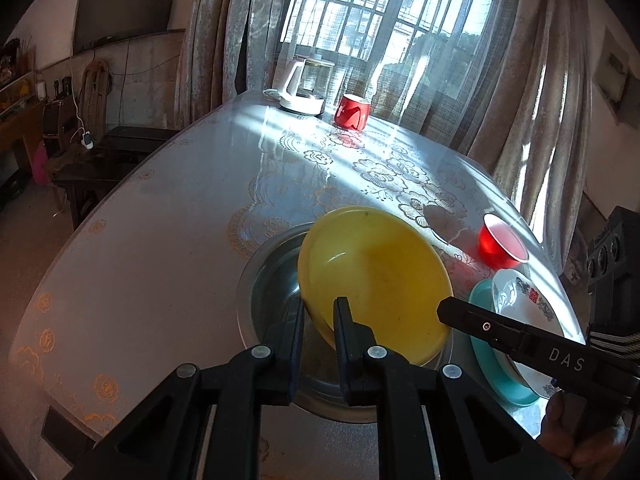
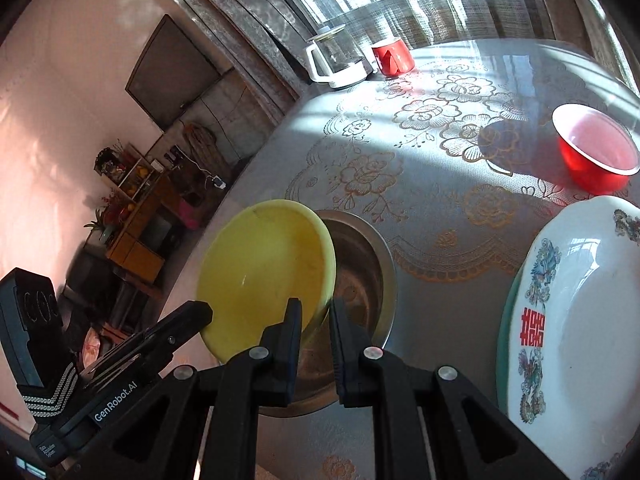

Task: Organize plates and bowls
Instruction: 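Lift the yellow bowl and lower it into the steel basin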

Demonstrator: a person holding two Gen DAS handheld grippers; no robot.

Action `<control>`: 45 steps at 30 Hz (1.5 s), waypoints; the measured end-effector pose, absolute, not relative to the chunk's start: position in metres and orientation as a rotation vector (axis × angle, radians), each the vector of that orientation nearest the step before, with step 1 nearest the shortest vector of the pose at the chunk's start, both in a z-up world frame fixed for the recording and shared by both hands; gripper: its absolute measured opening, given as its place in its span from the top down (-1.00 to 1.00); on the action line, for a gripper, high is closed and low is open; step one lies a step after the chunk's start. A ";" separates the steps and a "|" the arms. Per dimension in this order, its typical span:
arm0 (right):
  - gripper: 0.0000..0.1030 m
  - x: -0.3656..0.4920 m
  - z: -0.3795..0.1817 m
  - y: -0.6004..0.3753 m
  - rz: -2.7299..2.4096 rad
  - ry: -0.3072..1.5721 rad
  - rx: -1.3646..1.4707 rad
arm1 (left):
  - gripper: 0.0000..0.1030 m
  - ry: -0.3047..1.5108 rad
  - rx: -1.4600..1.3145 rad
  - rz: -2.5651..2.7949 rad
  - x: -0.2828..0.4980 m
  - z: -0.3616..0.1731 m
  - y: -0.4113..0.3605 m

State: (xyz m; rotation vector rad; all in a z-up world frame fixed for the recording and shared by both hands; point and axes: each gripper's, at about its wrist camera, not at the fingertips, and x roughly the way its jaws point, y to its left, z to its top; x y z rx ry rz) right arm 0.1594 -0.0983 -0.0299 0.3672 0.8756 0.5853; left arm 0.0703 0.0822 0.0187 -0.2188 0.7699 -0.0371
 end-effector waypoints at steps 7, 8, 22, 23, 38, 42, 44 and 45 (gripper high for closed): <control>0.73 0.156 -0.040 -0.096 0.586 0.898 0.367 | 0.73 0.799 -0.222 -0.032 0.071 0.008 0.084; 0.73 0.155 -0.041 -0.096 0.585 0.900 0.368 | 0.73 0.801 -0.220 -0.031 0.071 0.007 0.083; 0.73 0.159 -0.051 -0.097 0.570 0.915 0.367 | 0.73 0.843 -0.212 -0.033 0.082 -0.009 0.082; 0.73 0.159 -0.051 -0.097 0.567 0.913 0.364 | 0.73 0.846 -0.211 -0.033 0.083 -0.010 0.082; 0.73 0.166 -0.052 -0.090 0.548 0.912 0.341 | 0.72 0.864 -0.205 -0.018 0.095 -0.019 0.081; 0.73 0.165 -0.051 -0.089 0.542 0.908 0.333 | 0.72 0.867 -0.195 -0.016 0.097 -0.021 0.080; 0.73 0.165 -0.050 -0.090 0.542 0.911 0.335 | 0.72 0.869 -0.202 -0.017 0.096 -0.020 0.080; 0.73 0.164 -0.050 -0.091 0.544 0.913 0.335 | 0.72 0.866 -0.205 -0.020 0.095 -0.019 0.081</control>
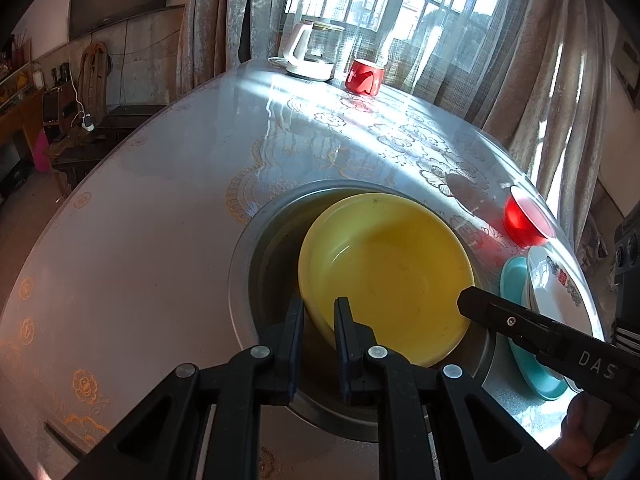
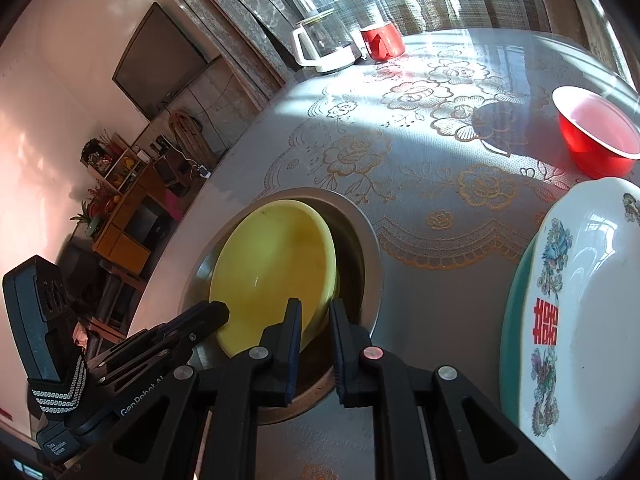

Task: Organize plates and bowls
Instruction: 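Lift the yellow bowl and lower it into the steel basin, then open the right gripper and withdraw from the yellow bowl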

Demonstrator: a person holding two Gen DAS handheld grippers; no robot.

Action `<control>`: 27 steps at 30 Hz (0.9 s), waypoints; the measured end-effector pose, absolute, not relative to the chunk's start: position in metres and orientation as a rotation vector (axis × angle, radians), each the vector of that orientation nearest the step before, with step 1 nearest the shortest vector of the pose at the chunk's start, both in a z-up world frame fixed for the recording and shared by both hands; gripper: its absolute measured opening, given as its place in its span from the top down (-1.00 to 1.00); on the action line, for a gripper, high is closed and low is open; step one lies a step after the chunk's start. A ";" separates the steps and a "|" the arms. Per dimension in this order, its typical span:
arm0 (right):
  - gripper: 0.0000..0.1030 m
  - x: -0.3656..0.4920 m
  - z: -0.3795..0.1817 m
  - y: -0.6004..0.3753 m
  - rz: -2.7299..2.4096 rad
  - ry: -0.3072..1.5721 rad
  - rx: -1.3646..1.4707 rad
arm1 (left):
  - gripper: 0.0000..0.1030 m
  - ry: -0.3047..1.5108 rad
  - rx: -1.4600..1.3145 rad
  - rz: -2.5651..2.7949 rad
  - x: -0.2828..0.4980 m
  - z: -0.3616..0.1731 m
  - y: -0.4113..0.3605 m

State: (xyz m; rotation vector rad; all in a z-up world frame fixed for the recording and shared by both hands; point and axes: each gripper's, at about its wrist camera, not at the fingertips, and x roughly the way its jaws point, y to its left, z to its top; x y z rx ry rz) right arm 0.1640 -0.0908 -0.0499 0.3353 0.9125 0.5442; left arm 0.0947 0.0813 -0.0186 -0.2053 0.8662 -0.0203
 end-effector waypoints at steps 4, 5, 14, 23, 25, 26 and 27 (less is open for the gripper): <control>0.72 0.165 -0.050 -0.090 0.561 0.930 0.337 | 0.72 0.849 -0.208 -0.021 0.091 -0.012 0.084; 0.70 0.165 -0.050 -0.089 0.563 0.929 0.339 | 0.71 0.847 -0.205 -0.021 0.090 -0.011 0.084; 0.68 0.164 -0.049 -0.083 0.551 0.922 0.294 | 0.70 0.856 -0.205 -0.008 0.086 -0.015 0.084; 0.56 0.158 -0.046 -0.077 0.533 0.894 0.236 | 0.69 0.833 -0.170 0.013 0.083 -0.016 0.080; 0.56 0.157 -0.046 -0.075 0.531 0.892 0.226 | 0.69 0.827 -0.157 0.018 0.082 -0.017 0.079; 0.56 0.156 -0.046 -0.075 0.532 0.891 0.224 | 0.66 0.824 -0.150 0.022 0.081 -0.017 0.078; 0.55 0.156 -0.046 -0.075 0.534 0.890 0.224 | 0.66 0.820 -0.141 0.027 0.081 -0.016 0.078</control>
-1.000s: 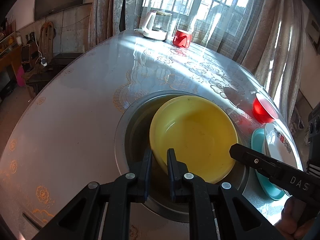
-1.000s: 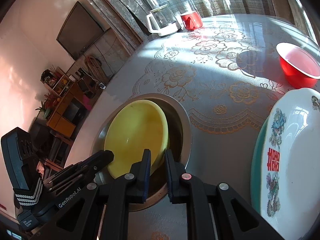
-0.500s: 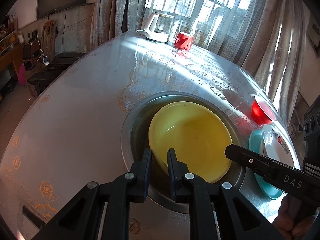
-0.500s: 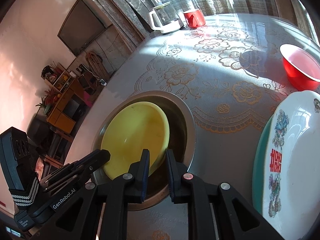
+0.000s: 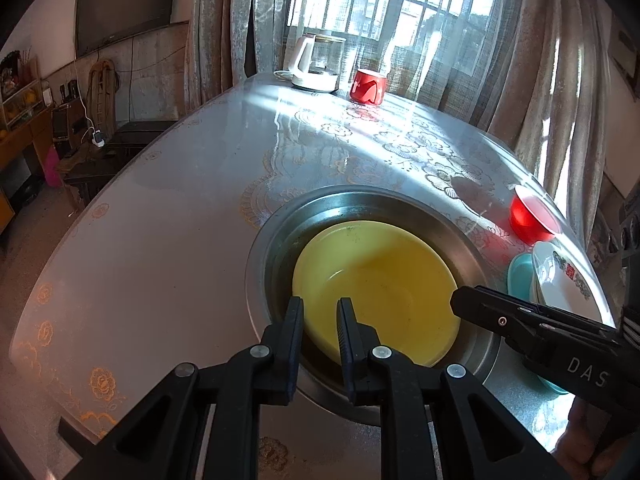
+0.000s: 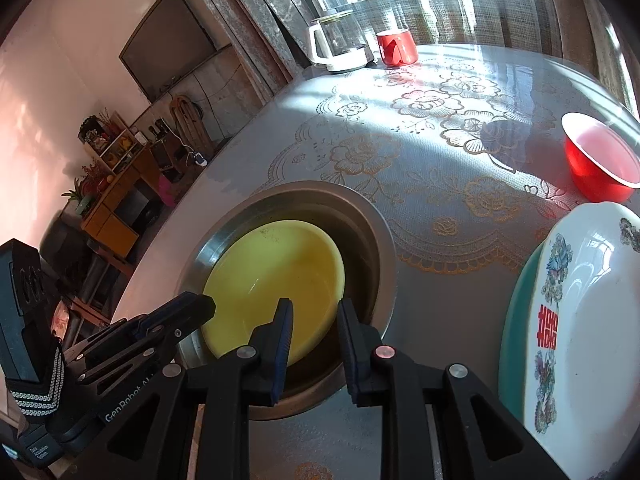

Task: Organize plates and bowls
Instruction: 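Open the right gripper and withdraw from the yellow bowl, then move the right gripper to the red bowl and grasp its rim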

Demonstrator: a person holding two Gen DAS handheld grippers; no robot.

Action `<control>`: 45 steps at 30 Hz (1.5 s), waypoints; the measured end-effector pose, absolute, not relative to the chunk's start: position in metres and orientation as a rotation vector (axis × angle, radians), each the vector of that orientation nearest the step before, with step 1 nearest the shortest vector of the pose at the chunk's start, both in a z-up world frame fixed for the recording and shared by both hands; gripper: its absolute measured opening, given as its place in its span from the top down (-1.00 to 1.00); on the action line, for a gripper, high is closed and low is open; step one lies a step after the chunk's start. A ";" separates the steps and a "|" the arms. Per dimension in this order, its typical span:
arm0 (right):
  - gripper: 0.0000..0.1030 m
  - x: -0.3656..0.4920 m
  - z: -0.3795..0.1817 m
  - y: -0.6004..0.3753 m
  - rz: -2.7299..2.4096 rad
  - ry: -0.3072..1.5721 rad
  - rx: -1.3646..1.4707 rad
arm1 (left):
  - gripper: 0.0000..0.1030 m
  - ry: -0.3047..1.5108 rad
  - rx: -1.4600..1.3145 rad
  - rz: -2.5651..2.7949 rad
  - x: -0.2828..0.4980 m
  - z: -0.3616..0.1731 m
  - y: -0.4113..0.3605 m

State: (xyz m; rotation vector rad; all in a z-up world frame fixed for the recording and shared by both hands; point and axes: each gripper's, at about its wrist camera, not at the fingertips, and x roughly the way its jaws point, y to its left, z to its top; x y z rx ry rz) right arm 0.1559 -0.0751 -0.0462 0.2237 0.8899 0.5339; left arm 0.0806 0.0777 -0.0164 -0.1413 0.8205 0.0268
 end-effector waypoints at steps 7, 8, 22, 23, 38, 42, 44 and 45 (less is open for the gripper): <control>0.50 0.151 -0.046 -0.079 0.544 0.863 0.246 | 0.61 0.770 -0.086 0.084 0.072 -0.006 0.078; 0.48 0.149 -0.046 -0.080 0.543 0.852 0.247 | 0.60 0.763 -0.081 0.089 0.070 -0.004 0.078; 0.36 0.120 -0.031 -0.104 0.496 0.761 0.268 | 0.53 0.642 0.022 0.100 0.029 0.026 0.055; 0.35 0.118 -0.031 -0.107 0.490 0.757 0.272 | 0.53 0.630 0.033 0.097 0.025 0.028 0.052; 0.34 0.089 -0.019 -0.159 0.370 0.681 0.323 | 0.50 0.541 0.137 -0.014 -0.003 0.053 -0.004; 0.32 0.089 -0.018 -0.180 0.326 0.667 0.356 | 0.47 0.540 0.163 -0.040 -0.002 0.051 -0.018; 0.32 0.090 -0.019 -0.191 0.305 0.665 0.376 | 0.45 0.543 0.177 -0.050 0.000 0.050 -0.024; 0.32 0.091 -0.020 -0.196 0.294 0.664 0.385 | 0.45 0.546 0.183 -0.057 0.001 0.049 -0.027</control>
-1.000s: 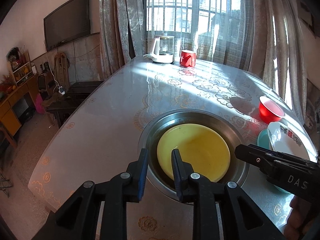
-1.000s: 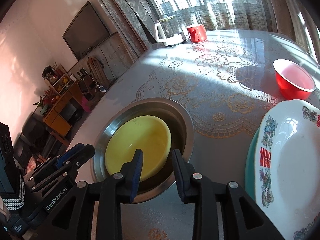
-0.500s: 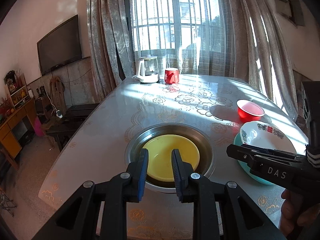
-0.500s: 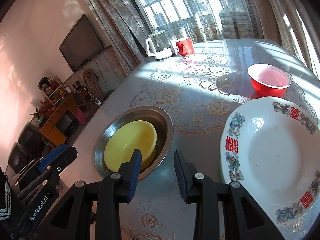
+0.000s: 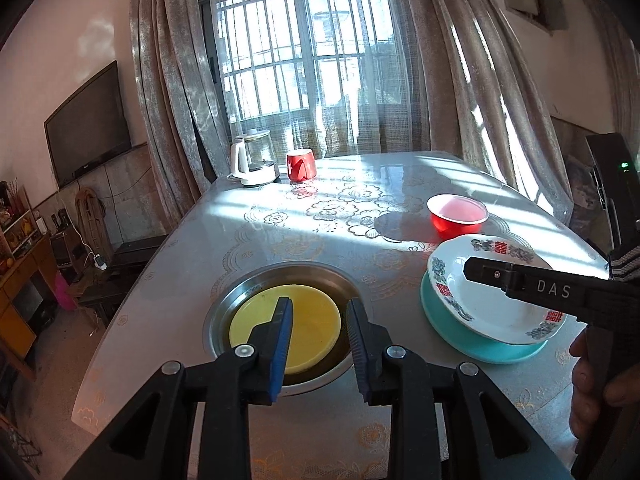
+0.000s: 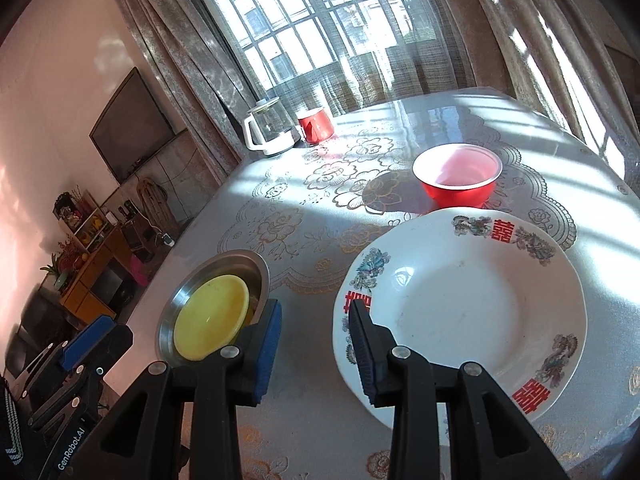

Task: Organize plates and bowls
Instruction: 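Move the right gripper to the red bowl and grasp its rim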

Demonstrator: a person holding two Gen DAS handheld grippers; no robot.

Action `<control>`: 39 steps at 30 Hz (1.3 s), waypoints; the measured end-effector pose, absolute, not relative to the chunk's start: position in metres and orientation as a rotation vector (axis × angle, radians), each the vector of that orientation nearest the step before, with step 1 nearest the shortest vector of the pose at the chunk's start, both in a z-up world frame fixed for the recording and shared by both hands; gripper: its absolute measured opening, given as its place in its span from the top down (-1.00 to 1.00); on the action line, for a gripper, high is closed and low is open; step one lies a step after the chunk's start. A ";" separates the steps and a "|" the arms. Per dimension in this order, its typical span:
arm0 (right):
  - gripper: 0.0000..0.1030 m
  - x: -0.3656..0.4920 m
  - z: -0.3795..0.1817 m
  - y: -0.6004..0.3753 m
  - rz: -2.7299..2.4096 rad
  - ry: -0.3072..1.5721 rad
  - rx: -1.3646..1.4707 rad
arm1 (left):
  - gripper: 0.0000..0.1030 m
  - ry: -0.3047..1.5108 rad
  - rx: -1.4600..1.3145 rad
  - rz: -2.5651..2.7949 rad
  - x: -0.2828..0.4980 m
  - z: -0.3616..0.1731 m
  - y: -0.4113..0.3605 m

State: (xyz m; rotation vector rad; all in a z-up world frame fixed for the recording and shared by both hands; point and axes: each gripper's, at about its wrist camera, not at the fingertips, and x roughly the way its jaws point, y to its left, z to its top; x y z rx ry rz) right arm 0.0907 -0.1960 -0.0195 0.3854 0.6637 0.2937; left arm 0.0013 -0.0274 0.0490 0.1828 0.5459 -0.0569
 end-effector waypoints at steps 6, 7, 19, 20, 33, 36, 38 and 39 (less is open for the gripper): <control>0.32 0.098 -0.023 -0.226 0.239 0.660 0.429 | 0.44 0.572 0.218 -0.086 0.013 0.041 -0.044; 0.32 0.100 -0.024 -0.231 0.229 0.661 0.438 | 0.44 0.577 0.225 -0.089 0.016 0.039 -0.047; 0.32 0.118 -0.038 -0.295 0.104 0.684 0.542 | 0.41 0.706 0.196 -0.187 0.067 0.021 -0.073; 0.32 0.121 -0.039 -0.301 0.099 0.687 0.557 | 0.41 0.727 0.174 -0.194 0.076 0.021 -0.073; 0.32 0.196 -0.037 -0.360 0.041 0.755 0.688 | 0.34 0.924 0.039 -0.348 0.218 0.025 -0.101; 0.32 0.222 -0.041 -0.365 0.054 0.779 0.704 | 0.31 0.952 0.028 -0.430 0.257 0.023 -0.116; 0.32 0.241 -0.043 -0.367 0.046 0.797 0.701 | 0.26 0.963 0.030 -0.473 0.280 0.022 -0.127; 0.32 0.250 -0.044 -0.368 0.049 0.809 0.702 | 0.23 0.976 0.021 -0.498 0.292 0.020 -0.132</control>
